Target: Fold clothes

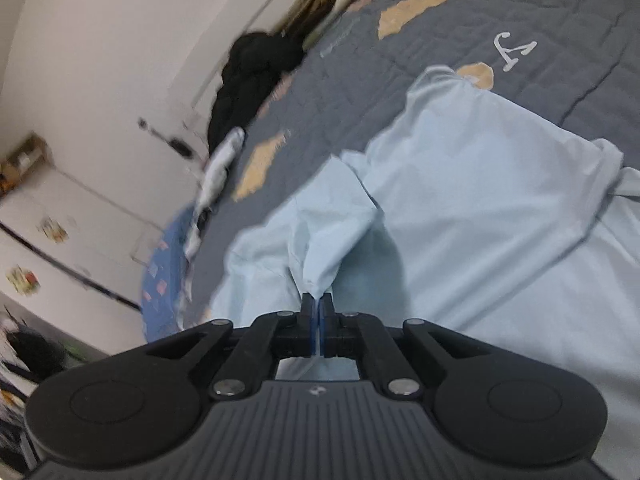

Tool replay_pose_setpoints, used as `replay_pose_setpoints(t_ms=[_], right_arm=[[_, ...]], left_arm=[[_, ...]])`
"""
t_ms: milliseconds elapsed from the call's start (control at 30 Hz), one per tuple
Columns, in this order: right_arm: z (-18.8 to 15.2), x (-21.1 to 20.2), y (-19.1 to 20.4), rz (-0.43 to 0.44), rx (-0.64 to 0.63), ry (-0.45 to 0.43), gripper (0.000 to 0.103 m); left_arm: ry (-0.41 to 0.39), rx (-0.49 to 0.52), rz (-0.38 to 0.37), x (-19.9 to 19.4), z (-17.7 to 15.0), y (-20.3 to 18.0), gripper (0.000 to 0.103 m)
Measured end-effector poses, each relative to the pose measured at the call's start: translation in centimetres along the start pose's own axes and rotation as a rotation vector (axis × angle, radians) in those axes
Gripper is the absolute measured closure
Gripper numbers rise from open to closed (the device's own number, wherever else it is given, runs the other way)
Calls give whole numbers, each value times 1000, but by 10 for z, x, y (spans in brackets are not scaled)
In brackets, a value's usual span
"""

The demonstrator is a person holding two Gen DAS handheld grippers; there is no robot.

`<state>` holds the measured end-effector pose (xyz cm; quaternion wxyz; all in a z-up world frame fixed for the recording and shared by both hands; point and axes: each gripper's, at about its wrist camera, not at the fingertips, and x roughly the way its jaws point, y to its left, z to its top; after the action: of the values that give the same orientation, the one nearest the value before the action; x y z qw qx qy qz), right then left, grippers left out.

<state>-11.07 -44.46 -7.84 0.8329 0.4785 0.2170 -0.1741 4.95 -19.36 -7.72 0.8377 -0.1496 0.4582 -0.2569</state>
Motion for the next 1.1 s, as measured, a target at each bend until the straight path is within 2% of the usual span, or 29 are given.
replay_pose_setpoints(t_ms=[100,167,300,367,433,500,600,733,833,900,933,967,1100], right_arm=[[-4,7,-1,-103,-70,39,97],[-2,5,-2,-147,-95,32,97],[13,-13,4,-184,-180,-55,97],[16,-19,7,-116,-188,-100,97],[16,-17,8,-10,-170,-77,97],[11,-6,13,16,-207,-31,97],[-2,13,15,-52,-289,3,94],[-10,28,7,-136,-313,39,93],[-11,28,3,-141,-311,34,97],[-12,27,3,-142,-321,42,101],[-12,26,3,-142,-327,47,101],[-13,25,4,-150,-337,49,101],[-12,21,5,-200,-407,46,101]], left_arm=[[-2,20,16,-1,-12,9,84],[-17,38,32,-5,-10,10,69],[-136,75,22,-24,6,-1,68],[-195,89,-9,-31,11,-4,68],[-173,103,-68,-25,11,-8,69],[-128,118,-76,-15,6,-12,69],[-69,155,-40,1,-1,-16,68],[-34,172,3,10,-4,-12,68],[-9,148,2,16,-3,-2,69],[-2,148,-1,18,-3,1,73],[-4,161,3,17,-3,0,83],[-4,171,8,18,-3,0,86],[-5,173,12,18,-3,2,85]])
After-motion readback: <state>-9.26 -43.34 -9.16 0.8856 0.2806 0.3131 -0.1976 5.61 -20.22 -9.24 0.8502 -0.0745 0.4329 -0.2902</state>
